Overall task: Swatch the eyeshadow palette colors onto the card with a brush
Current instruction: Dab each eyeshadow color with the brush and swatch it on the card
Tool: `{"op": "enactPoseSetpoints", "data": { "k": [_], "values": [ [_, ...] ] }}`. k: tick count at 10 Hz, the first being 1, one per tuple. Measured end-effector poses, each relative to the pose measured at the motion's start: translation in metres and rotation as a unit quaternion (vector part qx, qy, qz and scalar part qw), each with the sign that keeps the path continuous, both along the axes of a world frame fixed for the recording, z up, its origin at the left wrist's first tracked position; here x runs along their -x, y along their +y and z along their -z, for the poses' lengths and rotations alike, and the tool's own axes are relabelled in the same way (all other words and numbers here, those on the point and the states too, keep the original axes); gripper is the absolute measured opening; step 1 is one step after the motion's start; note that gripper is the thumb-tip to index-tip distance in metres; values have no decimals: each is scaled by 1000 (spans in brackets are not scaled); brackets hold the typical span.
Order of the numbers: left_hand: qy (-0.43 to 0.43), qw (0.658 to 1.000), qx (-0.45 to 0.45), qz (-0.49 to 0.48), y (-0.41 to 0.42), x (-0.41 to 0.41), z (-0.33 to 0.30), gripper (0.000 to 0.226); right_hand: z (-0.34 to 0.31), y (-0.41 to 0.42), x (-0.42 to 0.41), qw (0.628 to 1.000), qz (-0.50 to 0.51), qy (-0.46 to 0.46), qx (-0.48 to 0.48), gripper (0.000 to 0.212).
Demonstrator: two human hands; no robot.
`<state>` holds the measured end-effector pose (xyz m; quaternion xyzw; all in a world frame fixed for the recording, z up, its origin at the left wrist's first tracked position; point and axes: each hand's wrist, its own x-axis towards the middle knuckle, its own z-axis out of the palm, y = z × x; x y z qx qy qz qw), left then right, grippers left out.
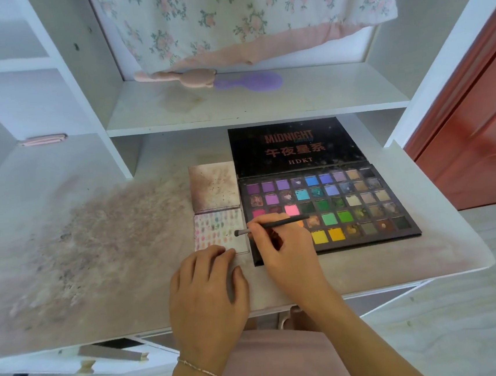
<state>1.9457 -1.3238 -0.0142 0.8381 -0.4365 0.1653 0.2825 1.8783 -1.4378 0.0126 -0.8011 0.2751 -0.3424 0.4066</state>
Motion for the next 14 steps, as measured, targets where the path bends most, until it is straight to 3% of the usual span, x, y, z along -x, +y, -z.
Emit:
{"op": "enactPoseSetpoints", "data": {
  "k": [5, 14],
  "values": [
    [11, 1000, -4, -1, 0, 1, -2, 32, -2, 1, -1, 998, -12, 63, 18, 16],
    [13, 1000, -7, 0, 1, 1, -1, 32, 2, 0, 0, 996, -21, 80, 17, 17]
  ]
}}
